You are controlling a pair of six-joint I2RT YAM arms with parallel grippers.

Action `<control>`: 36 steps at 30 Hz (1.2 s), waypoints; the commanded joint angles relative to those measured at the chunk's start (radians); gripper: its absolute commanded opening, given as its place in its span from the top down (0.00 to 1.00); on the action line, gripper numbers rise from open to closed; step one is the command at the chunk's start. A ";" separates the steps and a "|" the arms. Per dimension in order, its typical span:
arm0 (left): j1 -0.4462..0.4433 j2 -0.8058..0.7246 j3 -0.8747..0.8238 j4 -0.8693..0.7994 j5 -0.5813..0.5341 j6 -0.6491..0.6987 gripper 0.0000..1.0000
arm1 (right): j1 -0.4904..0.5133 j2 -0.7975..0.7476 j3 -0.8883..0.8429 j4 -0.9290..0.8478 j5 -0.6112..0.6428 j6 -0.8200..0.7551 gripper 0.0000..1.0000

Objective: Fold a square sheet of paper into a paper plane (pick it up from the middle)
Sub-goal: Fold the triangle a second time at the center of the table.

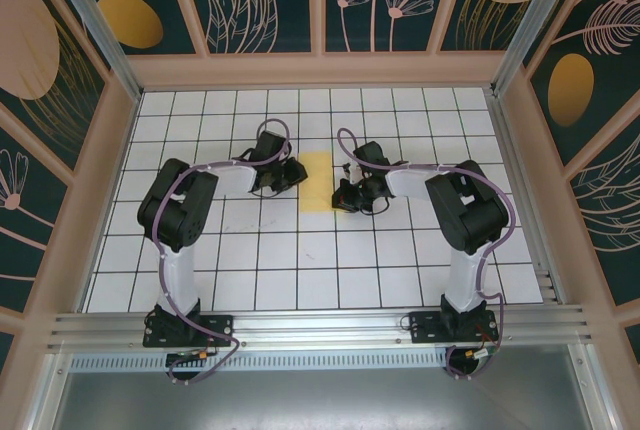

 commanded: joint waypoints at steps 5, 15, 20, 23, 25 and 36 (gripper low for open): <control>0.043 -0.024 0.049 -0.053 -0.070 0.070 0.79 | -0.003 0.063 -0.023 -0.127 0.122 -0.013 1.00; 0.004 -0.165 -0.089 0.093 0.100 -0.001 0.80 | -0.004 0.050 -0.013 -0.128 0.107 -0.019 1.00; -0.055 -0.130 -0.079 0.086 0.111 -0.004 0.82 | -0.003 0.051 -0.010 -0.130 0.106 -0.019 1.00; -0.076 -0.082 -0.060 0.079 0.109 -0.005 0.83 | -0.004 0.052 -0.006 -0.128 0.101 -0.021 1.00; -0.083 -0.050 -0.045 0.071 0.104 -0.003 0.85 | -0.004 0.050 -0.006 -0.127 0.095 -0.024 1.00; -0.084 0.012 -0.042 0.023 0.025 0.013 0.88 | -0.005 0.002 0.037 -0.112 0.037 -0.041 1.00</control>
